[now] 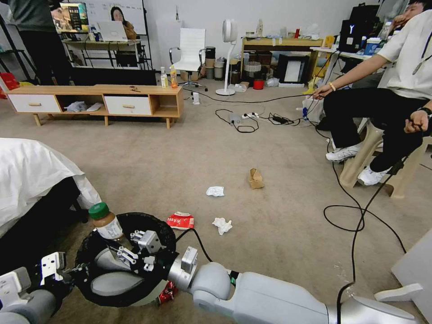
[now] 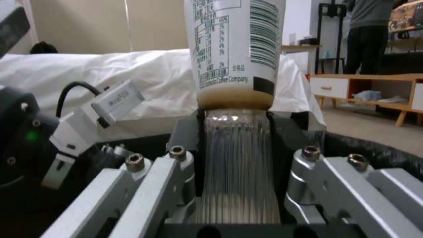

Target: Pick up the trash bin and place the garbage on the floor into it.

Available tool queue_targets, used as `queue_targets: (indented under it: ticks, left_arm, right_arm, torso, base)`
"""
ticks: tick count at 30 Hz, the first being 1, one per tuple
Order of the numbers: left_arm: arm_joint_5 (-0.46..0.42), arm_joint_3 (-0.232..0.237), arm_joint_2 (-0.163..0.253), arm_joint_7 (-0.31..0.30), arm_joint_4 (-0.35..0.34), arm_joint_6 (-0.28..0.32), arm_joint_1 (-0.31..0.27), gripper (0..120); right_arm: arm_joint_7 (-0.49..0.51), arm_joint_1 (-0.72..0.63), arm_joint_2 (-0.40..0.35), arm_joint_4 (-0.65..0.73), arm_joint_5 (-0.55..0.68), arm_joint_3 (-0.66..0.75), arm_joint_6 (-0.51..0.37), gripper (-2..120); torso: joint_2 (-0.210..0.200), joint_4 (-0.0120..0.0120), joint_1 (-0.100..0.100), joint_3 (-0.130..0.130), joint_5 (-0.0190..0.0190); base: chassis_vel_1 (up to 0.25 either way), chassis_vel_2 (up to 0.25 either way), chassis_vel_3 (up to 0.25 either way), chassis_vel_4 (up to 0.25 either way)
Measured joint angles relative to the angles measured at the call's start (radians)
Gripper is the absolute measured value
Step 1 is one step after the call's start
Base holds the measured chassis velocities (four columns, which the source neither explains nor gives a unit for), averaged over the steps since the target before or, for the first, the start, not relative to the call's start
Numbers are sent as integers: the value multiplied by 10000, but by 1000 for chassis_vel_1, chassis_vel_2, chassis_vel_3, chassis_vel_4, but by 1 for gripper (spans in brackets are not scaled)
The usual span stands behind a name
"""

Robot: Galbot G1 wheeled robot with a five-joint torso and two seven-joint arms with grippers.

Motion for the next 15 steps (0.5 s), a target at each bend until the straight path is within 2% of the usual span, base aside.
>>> queue_targets:
  ticks: [15]
  left_arm:
    - [28, 64, -1, 14, 10, 0, -7, 3]
  right_arm:
    - [-14, -126, 71, -292, -275, -37, 104, 25]
  torso:
    - [0, 1, 0, 0, 0]
  base:
    - [0, 0, 0, 0]
